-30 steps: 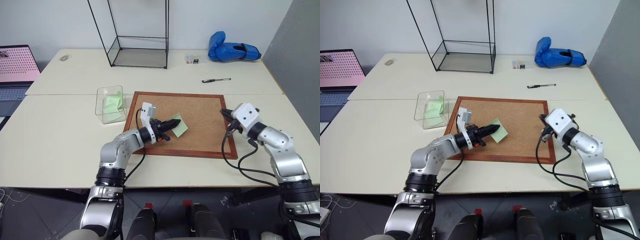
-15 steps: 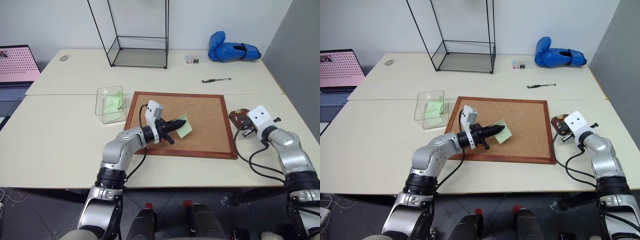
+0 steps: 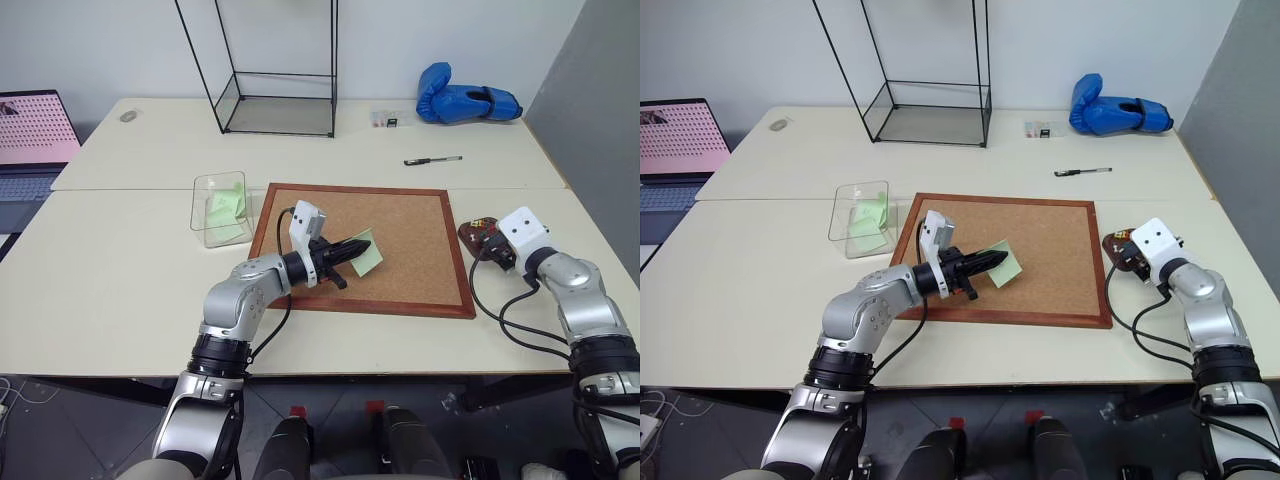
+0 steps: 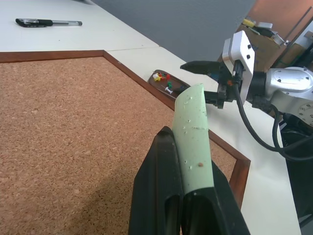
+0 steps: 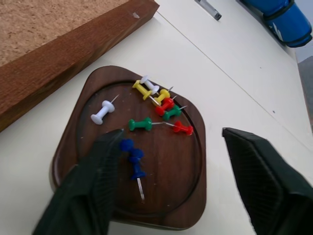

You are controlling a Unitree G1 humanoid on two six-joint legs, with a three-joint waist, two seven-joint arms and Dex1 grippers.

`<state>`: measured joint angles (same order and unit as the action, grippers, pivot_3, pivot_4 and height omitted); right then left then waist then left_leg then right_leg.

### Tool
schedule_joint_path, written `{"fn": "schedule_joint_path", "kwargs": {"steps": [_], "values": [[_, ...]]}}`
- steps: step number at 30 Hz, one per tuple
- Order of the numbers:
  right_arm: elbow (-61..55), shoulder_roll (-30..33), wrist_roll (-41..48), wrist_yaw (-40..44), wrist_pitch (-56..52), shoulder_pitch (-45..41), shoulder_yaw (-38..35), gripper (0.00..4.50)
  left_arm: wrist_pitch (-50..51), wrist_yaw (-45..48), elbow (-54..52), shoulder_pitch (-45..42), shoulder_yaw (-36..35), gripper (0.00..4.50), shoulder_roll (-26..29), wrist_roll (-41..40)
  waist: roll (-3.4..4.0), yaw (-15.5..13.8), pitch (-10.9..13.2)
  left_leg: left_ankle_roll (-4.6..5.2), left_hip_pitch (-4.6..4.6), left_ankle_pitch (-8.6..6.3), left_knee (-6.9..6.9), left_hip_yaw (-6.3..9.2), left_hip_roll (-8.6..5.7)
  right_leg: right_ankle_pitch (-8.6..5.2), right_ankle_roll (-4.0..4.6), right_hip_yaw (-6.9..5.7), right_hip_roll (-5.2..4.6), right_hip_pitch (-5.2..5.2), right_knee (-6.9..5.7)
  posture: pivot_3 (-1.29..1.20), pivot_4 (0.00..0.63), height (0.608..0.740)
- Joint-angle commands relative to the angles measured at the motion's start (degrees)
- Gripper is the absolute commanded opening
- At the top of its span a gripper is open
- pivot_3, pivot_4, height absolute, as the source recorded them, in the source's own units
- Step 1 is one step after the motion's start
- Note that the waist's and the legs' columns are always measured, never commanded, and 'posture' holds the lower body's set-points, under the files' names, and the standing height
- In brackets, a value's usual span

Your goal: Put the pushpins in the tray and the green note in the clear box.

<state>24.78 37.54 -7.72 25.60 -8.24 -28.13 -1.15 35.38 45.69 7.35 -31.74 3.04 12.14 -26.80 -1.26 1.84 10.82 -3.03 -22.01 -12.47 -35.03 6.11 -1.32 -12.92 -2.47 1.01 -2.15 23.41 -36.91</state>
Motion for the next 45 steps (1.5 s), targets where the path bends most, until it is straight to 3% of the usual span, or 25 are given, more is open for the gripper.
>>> {"fn": "schedule_joint_path", "kwargs": {"steps": [1,15,19,24,30,35,45], "values": [[-2.43,2.05,1.04,0.04,-0.29,-1.22,-2.55,4.15,-1.44,0.62,-0.54,-1.72,-0.34,0.00,0.07,-0.25,0.00,-0.01,0.00,0.00,0.00,0.00,0.00,0.00,0.00,0.00,0.00,0.00,0.00,0.00,0.00,0.00,0.150,0.740],[-11.38,3.35,11.68,6.75,-13.26,-1.99,-8.92,4.15,-2.17,0.15,0.57,-4.39,-1.36,0.00,0.39,-0.43,0.00,-0.02,0.00,0.00,0.00,0.00,-0.01,0.01,0.00,0.00,0.00,-0.01,0.01,-0.01,-0.01,0.00,0.150,0.740],[-16.37,3.66,15.80,12.15,-14.21,-0.22,-8.56,4.15,-2.27,-1.63,-1.32,-4.75,-1.90,0.00,1.89,0.78,0.00,0.04,0.00,0.00,-0.01,0.00,-0.02,0.01,0.00,0.00,-0.01,-0.01,0.01,-0.01,0.00,0.00,0.150,0.740],[-25.08,2.22,22.19,20.33,-13.19,3.42,-6.78,4.15,-1.06,-6.48,-4.64,-5.11,-4.25,0.00,5.76,2.68,0.00,0.05,0.00,0.00,-0.01,0.00,-0.02,0.06,0.03,0.00,-0.01,-0.04,0.04,-0.01,-0.01,0.00,0.150,0.740],[-33.56,-3.02,29.65,24.65,-16.66,1.48,-2.67,4.15,-0.20,-13.42,-6.68,-4.42,-10.35,0.00,15.28,6.60,-0.01,0.57,0.02,0.00,0.05,0.00,-0.01,0.07,0.10,0.01,-0.02,-0.05,0.09,-0.01,-0.05,0.00,0.150,0.740],[-34.71,-7.42,30.55,25.89,-18.72,-2.84,3.79,4.15,-4.63,-19.86,0.08,-6.04,-13.89,0.00,21.19,12.32,0.00,0.62,0.03,0.00,0.05,0.00,-0.03,0.11,0.09,0.01,-0.02,-0.08,0.08,-0.01,-0.05,0.00,0.150,0.740],[-32.14,-11.09,28.55,27.30,-17.44,-6.17,10.21,4.15,-16.14,-26.27,19.03,-12.39,-11.74,0.00,21.27,20.50,-0.02,-0.43,0.04,-0.01,-0.16,0.00,-0.03,0.19,-0.03,0.01,-0.02,-0.16,-0.07,0.09,0.04,0.00,0.150,0.740]]}}
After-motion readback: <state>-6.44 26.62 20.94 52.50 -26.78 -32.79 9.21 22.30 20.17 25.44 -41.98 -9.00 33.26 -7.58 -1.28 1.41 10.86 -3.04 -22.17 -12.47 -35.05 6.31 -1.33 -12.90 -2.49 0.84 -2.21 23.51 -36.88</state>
